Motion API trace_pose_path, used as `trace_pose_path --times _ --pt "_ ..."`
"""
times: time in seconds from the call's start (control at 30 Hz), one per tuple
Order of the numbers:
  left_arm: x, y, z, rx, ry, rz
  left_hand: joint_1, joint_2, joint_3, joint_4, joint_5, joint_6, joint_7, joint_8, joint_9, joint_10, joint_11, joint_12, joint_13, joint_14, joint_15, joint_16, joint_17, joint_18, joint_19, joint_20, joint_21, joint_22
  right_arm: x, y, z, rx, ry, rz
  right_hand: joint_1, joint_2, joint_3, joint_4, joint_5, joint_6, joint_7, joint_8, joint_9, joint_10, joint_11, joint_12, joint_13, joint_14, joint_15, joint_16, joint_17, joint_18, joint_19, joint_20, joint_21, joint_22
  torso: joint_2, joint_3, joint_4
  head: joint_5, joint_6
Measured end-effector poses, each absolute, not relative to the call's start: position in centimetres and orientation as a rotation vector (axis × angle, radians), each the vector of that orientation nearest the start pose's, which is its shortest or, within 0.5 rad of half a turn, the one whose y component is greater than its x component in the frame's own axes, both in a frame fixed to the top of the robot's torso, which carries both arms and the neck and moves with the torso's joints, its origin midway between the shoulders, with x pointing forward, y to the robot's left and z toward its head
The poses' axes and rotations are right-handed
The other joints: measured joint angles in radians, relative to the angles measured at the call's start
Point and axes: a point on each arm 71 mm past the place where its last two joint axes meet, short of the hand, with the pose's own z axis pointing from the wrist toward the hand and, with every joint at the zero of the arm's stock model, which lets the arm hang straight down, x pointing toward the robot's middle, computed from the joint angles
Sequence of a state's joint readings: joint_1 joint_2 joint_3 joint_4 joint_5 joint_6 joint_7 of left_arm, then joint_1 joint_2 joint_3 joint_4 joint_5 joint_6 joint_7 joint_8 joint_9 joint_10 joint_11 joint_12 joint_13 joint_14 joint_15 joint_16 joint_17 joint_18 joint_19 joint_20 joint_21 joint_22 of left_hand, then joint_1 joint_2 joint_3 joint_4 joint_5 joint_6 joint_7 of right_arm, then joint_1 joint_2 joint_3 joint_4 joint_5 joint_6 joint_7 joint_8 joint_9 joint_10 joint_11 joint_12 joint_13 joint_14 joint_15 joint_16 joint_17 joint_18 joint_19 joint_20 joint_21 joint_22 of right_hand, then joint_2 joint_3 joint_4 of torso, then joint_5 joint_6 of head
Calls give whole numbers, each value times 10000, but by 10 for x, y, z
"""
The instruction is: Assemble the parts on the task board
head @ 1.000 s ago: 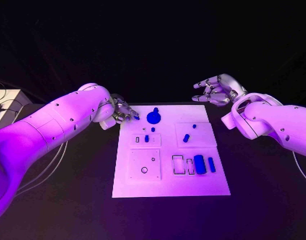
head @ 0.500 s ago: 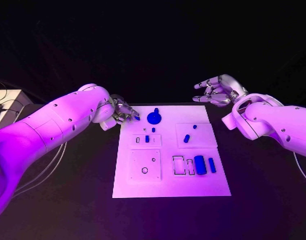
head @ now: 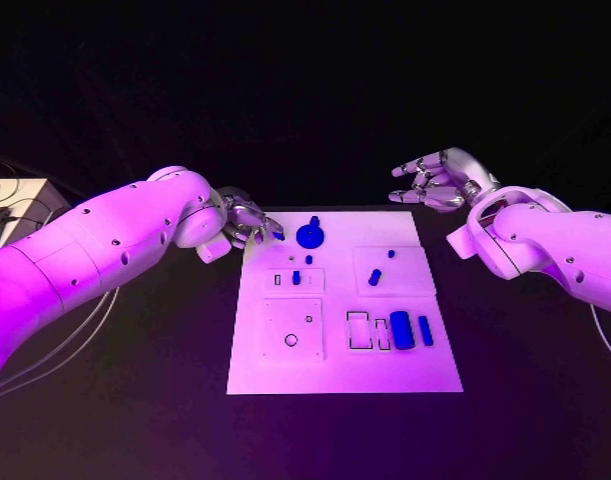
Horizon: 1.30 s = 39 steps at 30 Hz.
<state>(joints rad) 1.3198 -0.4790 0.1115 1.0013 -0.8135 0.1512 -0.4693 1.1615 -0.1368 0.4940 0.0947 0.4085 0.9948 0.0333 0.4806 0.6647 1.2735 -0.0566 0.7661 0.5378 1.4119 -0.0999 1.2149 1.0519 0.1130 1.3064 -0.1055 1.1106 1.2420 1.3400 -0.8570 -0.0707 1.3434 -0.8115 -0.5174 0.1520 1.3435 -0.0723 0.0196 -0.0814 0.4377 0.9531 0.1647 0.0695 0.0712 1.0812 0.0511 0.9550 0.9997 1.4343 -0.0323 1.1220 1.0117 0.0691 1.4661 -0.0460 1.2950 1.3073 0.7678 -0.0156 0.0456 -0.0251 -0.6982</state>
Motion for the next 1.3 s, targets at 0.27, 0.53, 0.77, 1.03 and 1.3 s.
trace_pose_path --times 0.27,0.53,0.77,1.03,1.3 --pt "569 167 -138 -5183 21835 -6969 -91 -90 -140 -140 654 231 -18 -372 298 191 -57 -286 146 36 -34 0 37 -149 38 -39 68 62 537 -277 -120 4105 13755 8486 0 0 0 0 0 1 -4 0 0 2 2 0 -1 0 0 0 0 0 0 0 0 8 -86 6 39 12 -70" --pt "550 164 -140 -4929 22139 -6877 -132 -127 -163 -163 784 335 -20 -622 575 279 -71 -436 263 40 -30 0 36 -155 68 -69 115 89 537 -279 -123 4158 13784 8439 0 0 0 0 0 8 -16 0 0 12 13 0 -1 0 0 0 0 1 0 0 0 7 -172 24 65 34 -135" --pt "541 166 -149 -4873 22307 -6441 -159 -152 -163 -163 784 440 -54 -630 592 368 -92 -436 279 51 -19 -1 35 -156 68 -69 115 101 537 -280 -124 4207 13806 8415 0 0 0 0 0 -1 -33 0 0 13 14 0 -2 0 0 0 0 1 0 0 0 6 -248 35 87 65 -193" --pt "533 162 -161 -4689 22399 -6056 -186 -178 -163 -163 784 443 -57 -687 661 370 -91 -488 304 51 -19 -1 34 -220 105 -105 114 117 537 -280 -126 4238 13843 8416 0 0 0 0 0 -1 -35 0 0 14 16 0 -3 0 0 0 0 0 0 0 0 5 -294 42 104 107 -214" --pt "530 162 -174 -4588 22434 -5689 -199 -191 -163 -163 783 470 -85 -688 673 386 -74 -488 315 51 -19 -1 33 -220 104 -105 114 117 536 -280 -127 4249 13865 8425 0 0 0 0 0 2 -41 0 0 18 19 0 6 0 0 0 -4 0 0 0 0 4 -292 43 95 132 -216"
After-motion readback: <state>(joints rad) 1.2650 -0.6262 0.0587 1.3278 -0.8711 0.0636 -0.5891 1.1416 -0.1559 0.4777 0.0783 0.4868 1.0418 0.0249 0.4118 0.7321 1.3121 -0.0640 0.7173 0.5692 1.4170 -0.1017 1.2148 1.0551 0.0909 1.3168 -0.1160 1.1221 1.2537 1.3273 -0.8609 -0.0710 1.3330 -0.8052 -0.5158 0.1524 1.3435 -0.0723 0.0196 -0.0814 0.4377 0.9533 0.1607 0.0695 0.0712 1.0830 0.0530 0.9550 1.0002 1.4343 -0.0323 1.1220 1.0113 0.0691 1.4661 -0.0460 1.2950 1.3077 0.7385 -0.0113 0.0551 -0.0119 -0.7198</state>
